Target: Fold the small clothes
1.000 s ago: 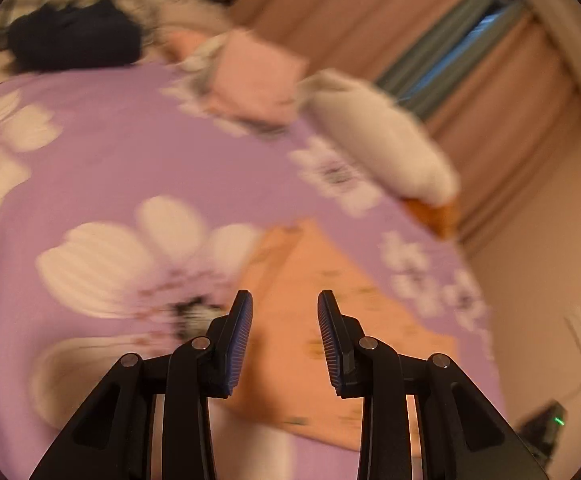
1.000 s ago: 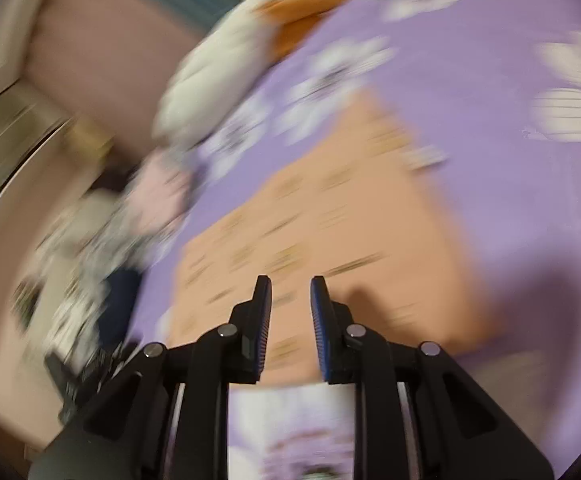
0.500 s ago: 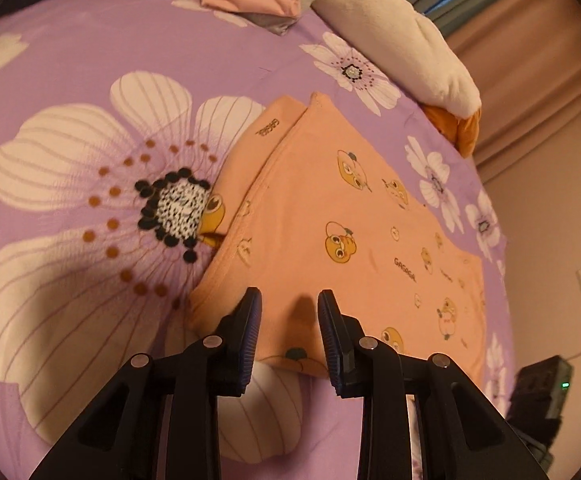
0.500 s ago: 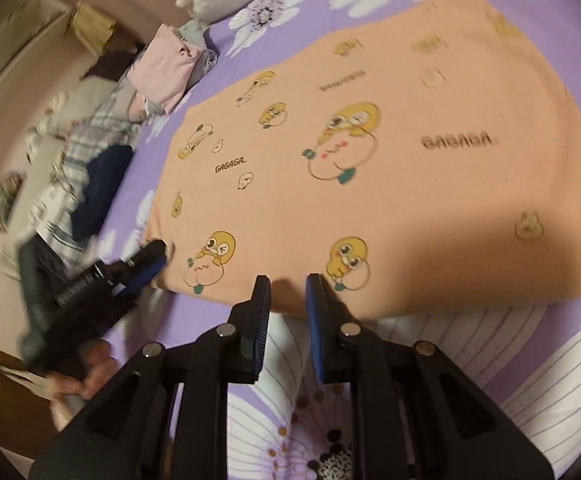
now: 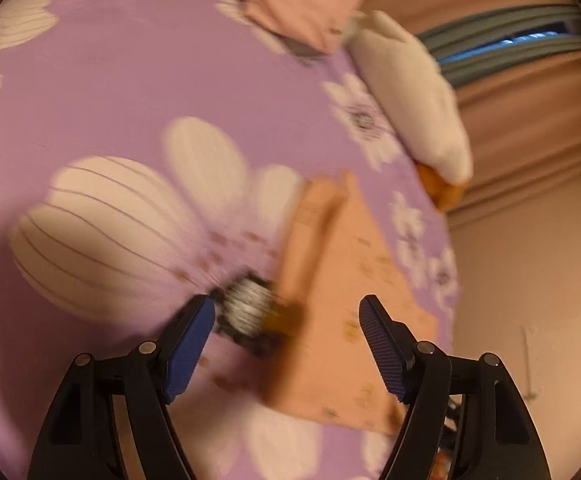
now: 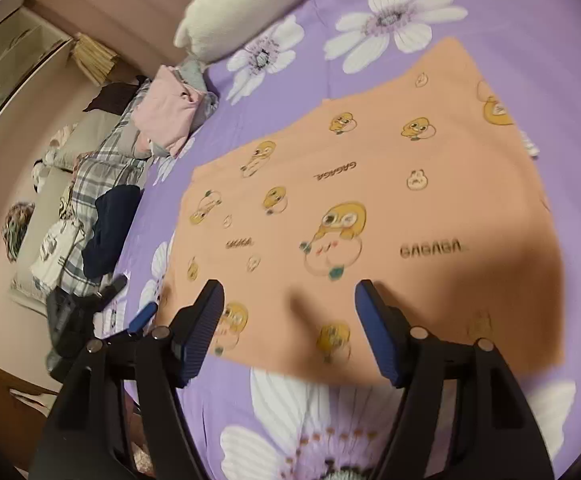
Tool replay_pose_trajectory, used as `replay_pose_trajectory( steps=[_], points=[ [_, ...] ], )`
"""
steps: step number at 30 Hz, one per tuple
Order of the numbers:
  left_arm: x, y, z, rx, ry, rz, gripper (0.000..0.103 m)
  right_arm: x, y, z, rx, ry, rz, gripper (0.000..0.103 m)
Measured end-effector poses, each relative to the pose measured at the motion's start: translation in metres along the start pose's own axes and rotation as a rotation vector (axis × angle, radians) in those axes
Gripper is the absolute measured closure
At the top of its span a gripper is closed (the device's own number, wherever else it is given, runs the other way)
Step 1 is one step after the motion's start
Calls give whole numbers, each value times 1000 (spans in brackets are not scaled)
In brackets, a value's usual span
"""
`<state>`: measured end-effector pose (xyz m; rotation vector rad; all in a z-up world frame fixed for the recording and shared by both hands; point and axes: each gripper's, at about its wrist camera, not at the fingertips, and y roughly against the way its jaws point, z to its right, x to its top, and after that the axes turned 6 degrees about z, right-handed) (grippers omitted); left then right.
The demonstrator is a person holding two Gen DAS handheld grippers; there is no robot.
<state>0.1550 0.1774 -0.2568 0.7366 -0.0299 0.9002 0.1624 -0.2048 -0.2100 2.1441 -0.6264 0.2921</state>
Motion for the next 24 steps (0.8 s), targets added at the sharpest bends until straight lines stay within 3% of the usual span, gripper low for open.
replay_pose_trajectory(
  steps=[2, 4, 6, 11, 13, 16, 17, 19, 22, 23, 24],
  points=[
    [1, -2, -5, -72, 4, -6, 29, -6, -2, 14, 27, -30, 14, 42],
    [1, -8, 3, -96, -37, -38, 29, -13, 7, 24, 61, -48, 59, 51],
    [2, -23, 10, -159, -60, -90, 29, -20, 13, 35, 95, -89, 87, 54],
    [13, -59, 25, -219, -38, -217, 29, -17, 14, 39, 137, -125, 96, 53],
    [18, -70, 31, -192, 13, -251, 29, -18, 14, 36, 132, -124, 116, 52],
    [17, -83, 35, -237, 92, -281, 30, -17, 11, 32, 109, -108, 127, 52],
    [15, -88, 37, -226, 90, -292, 33, -16, 9, 32, 106, -112, 130, 52],
    [7, -88, 40, -114, 35, -257, 56, -14, 8, 32, 100, -110, 134, 52],
    [-5, -80, 44, -70, -52, -149, 69, -13, 8, 30, 93, -98, 139, 57],
    [-8, -79, 44, -35, -68, -130, 74, -14, 8, 30, 78, -83, 140, 63],
    [-10, -78, 45, -1, -82, -121, 76, -14, 6, 28, 21, -38, 130, 80]
  ],
)
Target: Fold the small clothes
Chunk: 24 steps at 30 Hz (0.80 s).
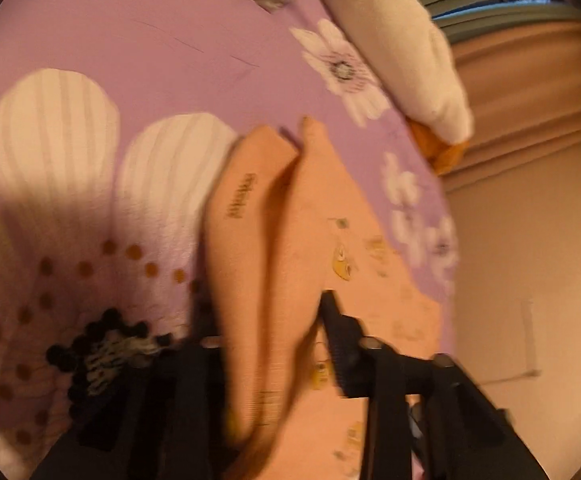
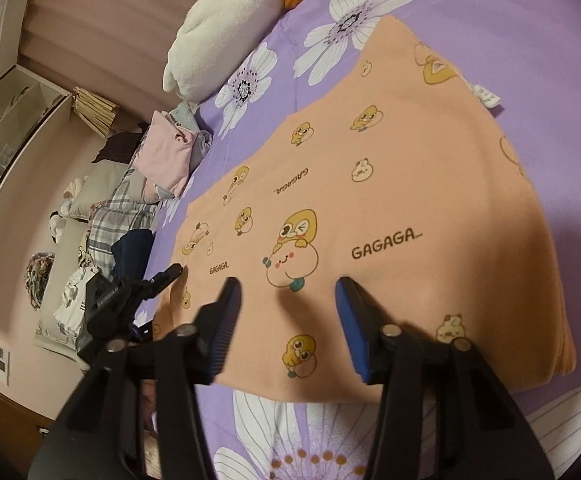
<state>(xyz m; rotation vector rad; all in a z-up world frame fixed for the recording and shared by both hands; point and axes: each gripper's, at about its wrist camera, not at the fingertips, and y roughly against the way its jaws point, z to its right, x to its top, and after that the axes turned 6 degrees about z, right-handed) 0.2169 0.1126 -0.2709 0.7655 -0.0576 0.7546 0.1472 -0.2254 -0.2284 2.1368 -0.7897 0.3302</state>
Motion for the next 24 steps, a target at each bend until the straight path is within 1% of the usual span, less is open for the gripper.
replay_pose_trajectory(
  steps=[1, 2, 4, 5, 7, 9, 10, 11, 13, 14, 15, 16, 17, 18, 19, 20, 21, 22, 23, 24],
  points=[
    [-2, 0, 6, 31, -39, 6, 76, -1, -3, 1, -50, 26, -9, 99],
    [-3, 0, 10, 52, -68, 9, 78, -1, -6, 3, -95, 36, -20, 103],
    [-7, 1, 19, 103, -124, 20, 81, 1, -6, 13, -62, -25, -23, 103],
    [-8, 1, 23, 111, -141, 20, 83, 2, -6, 18, -43, -56, -30, 103],
    [-12, 0, 32, 107, -178, -4, 83, 3, -7, 27, -13, -102, -36, 103],
    [-15, 3, 39, 62, -193, -31, 83, 4, -7, 34, 16, -155, -42, 103],
    [-13, 4, 42, 38, -177, -36, 83, 4, -6, 36, 23, -157, -45, 103],
    [-12, 5, 45, 12, -161, -35, 83, 5, -6, 35, 22, -145, -49, 103],
    [-7, 8, 56, -72, -144, -11, 83, 3, -4, 31, 12, -120, -50, 103],
    [-6, 8, 62, -102, -145, -2, 83, 1, -4, 28, 9, -114, -49, 103],
    [-7, 6, 70, -117, -155, 0, 83, 0, -3, 28, 9, -116, -47, 103],
    [-10, 1, 82, -117, -179, -8, 83, 0, -3, 30, 15, -127, -48, 103],
    [-17, -6, 94, -96, -224, -31, 83, 0, -3, 33, 25, -146, -51, 103],
    [-24, -15, 106, -70, -277, -60, 83, 1, -2, 37, 45, -177, -58, 103],
    [-37, -28, 121, -32, -352, -104, 82, 1, -2, 41, 60, -199, -63, 103],
    [-46, -37, 129, -4, -390, -129, 80, 2, -2, 43, 73, -217, -68, 103],
    [-56, -46, 136, 17, -422, -157, 70, 2, -1, 48, 88, -244, -70, 103],
    [-69, -56, 145, 15, -454, -206, 64, 1, 1, 49, 95, -257, -68, 103],
    [-77, -61, 150, -4, -466, -245, 55, 0, 2, 50, 100, -263, -67, 103],
    [-84, -63, 155, -26, -475, -276, 50, 0, 3, 49, 101, -261, -67, 103]
  ],
)
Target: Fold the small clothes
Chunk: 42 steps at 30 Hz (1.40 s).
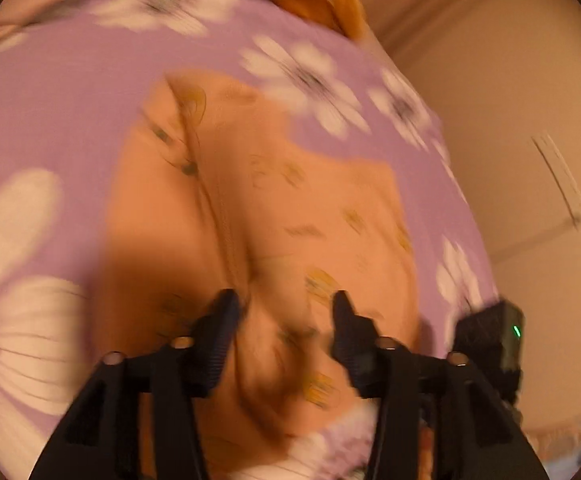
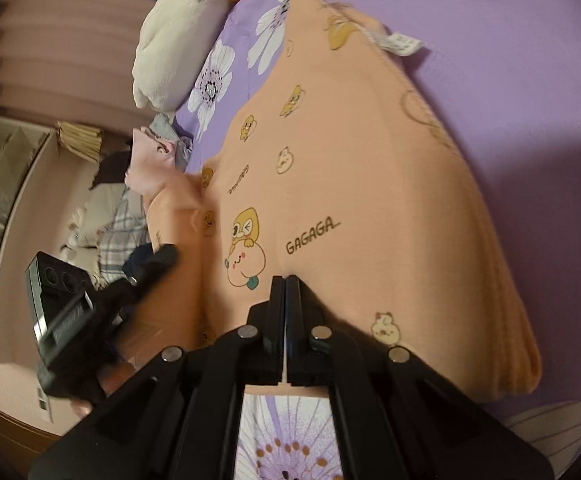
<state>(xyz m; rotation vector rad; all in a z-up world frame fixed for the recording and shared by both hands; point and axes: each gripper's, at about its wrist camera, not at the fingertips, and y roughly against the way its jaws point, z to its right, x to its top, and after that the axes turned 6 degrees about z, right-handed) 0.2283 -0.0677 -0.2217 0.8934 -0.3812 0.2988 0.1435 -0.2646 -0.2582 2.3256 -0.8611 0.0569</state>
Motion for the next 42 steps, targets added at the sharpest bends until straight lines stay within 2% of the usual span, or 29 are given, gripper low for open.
replay_pose_trajectory(
  steps=[4, 6, 8, 11, 12, 13, 15, 17, 19, 20, 22, 24, 26, 28, 30, 31, 34, 36, 42],
  points=[
    [-1, 21, 4, -65, 18, 47, 49, -2, 0, -4, -10, 27, -8, 103],
    [-2, 38, -7, -58, 59, 87, 45, -2, 1, -3, -3, 18, -12, 103],
    [-6, 49, -15, 11, 82, 132, 42, -1, 0, -1, 2, 11, -16, 103],
    [-17, 57, -29, 223, 88, 194, 42, -1, -1, -2, 2, 15, -25, 103],
    [-21, 56, -29, 263, 86, 206, 42, 0, -1, -2, 3, 15, -26, 103],
    [-29, 55, -34, 274, 93, 214, 42, 1, -2, -1, 6, 13, -27, 103],
    [-38, 52, -42, 248, 127, 211, 42, 2, -1, -1, 19, 6, -26, 102],
    [-47, 54, -52, 204, 165, 214, 42, 4, -1, -3, 49, -8, -32, 97],
    [-53, 60, -58, 169, 183, 232, 42, 8, -2, -9, 119, 0, -58, 78],
    [-55, 64, -59, 177, 186, 242, 42, 10, -3, -13, 160, 9, -66, 73],
    [-58, 72, -56, 206, 142, 257, 42, 14, -3, -23, 217, 23, -69, 54],
    [-64, 74, -51, 225, 87, 271, 42, 15, -7, -33, 263, 42, -68, 49],
    [-69, 70, -50, 215, 84, 246, 42, 15, -15, -40, 276, 36, -84, 49],
    [-70, 62, -48, 211, 82, 204, 42, 16, -27, -48, 263, 34, -114, 49],
    [-71, 54, -43, 250, 62, 195, 42, 13, -40, -57, 146, 99, -142, 49],
    [-72, 52, -39, 269, 42, 198, 42, 12, -41, -58, 105, 115, -142, 51],
    [-75, 45, -29, 322, -23, 192, 42, 10, -33, -59, 69, 113, -118, 51],
    [-75, 40, -26, 348, -53, 187, 40, 11, -22, -58, 8, 134, -87, 51],
    [-70, 37, -32, 323, -58, 186, 37, 14, -30, -55, 7, 140, -62, 47]
  ],
)
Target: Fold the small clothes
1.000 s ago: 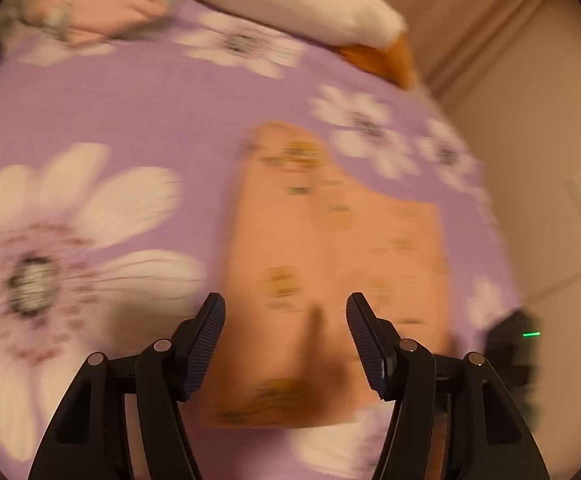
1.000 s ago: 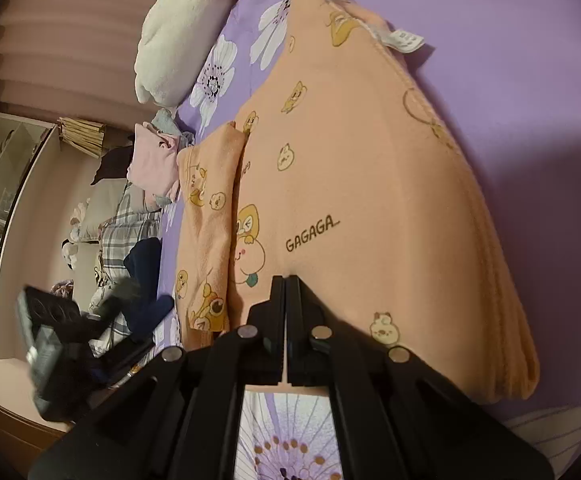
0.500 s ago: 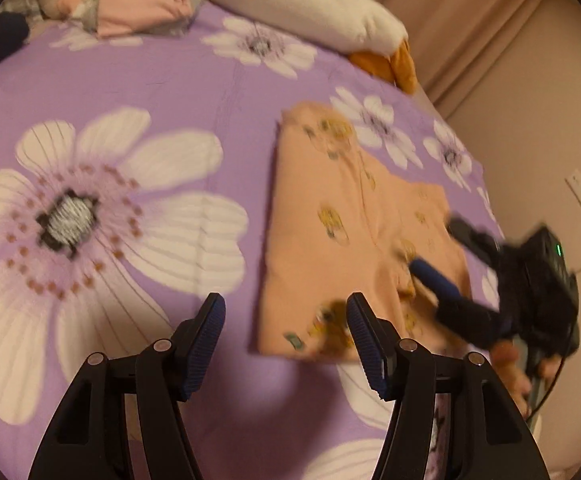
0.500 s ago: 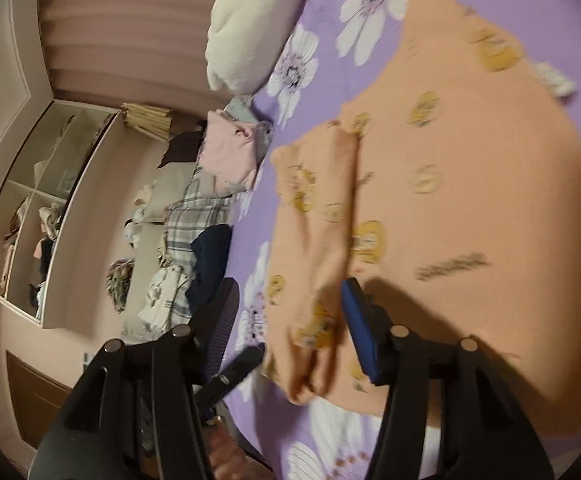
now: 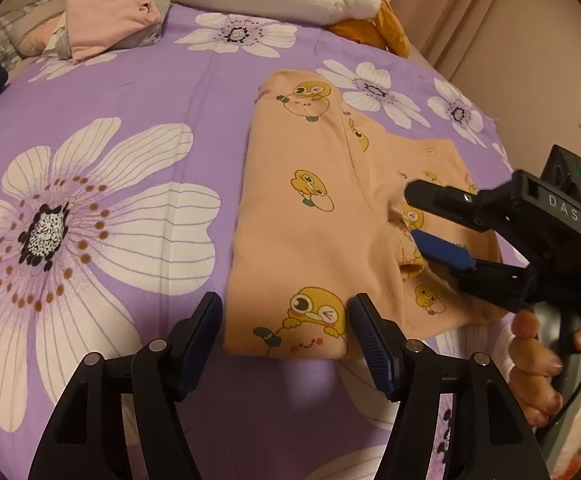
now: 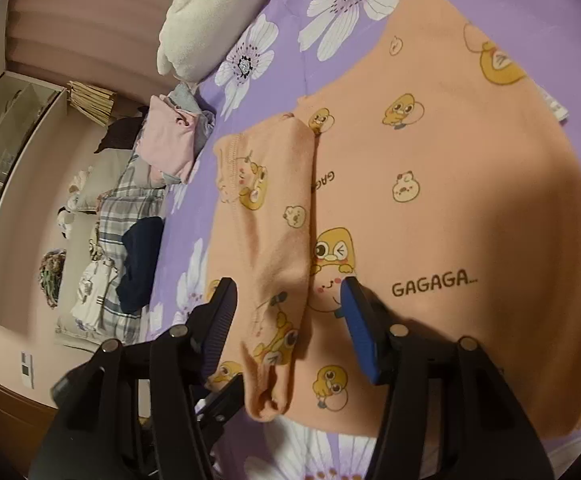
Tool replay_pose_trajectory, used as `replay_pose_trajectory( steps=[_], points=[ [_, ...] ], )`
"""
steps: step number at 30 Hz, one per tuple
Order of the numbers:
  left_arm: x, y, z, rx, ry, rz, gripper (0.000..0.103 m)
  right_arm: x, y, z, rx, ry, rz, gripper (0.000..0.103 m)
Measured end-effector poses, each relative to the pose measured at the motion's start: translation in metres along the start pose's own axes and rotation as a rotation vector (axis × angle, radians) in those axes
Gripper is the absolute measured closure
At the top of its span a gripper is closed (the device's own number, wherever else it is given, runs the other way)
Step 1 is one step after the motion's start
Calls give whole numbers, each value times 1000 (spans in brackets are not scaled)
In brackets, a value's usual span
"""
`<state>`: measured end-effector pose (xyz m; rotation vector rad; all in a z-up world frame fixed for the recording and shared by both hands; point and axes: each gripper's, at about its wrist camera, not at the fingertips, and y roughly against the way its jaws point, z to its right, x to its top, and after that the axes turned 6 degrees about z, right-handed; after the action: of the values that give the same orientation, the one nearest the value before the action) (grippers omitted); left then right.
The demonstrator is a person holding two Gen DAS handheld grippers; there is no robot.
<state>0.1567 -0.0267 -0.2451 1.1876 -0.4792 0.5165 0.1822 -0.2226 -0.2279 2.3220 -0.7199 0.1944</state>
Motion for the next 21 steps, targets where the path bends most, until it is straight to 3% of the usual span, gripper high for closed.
replay_pose_trajectory(
  steps=[4, 8, 10, 11, 12, 15, 21],
  points=[
    [-1, -1, 1, 2, -18, 5, 36, 3, -10, 0, 95, -32, -9, 41],
    [1, -1, -1, -15, -9, 5, 36, 3, -23, -10, 307, -104, -73, 41],
    [2, 0, -4, -32, 0, 1, 36, 5, -28, -13, 265, -93, -62, 42],
    [2, 0, -5, -42, 2, -1, 36, 6, -30, -10, 184, -89, -45, 43],
    [2, 0, -6, -45, 2, -1, 36, 5, -32, -7, 166, -98, -40, 50],
    [2, 0, -4, -42, 1, -1, 36, 3, -31, -5, 139, -102, -45, 58],
    [-4, 4, 7, -14, -80, -25, 36, -8, -42, -27, 130, 4, -67, 55]
  ],
)
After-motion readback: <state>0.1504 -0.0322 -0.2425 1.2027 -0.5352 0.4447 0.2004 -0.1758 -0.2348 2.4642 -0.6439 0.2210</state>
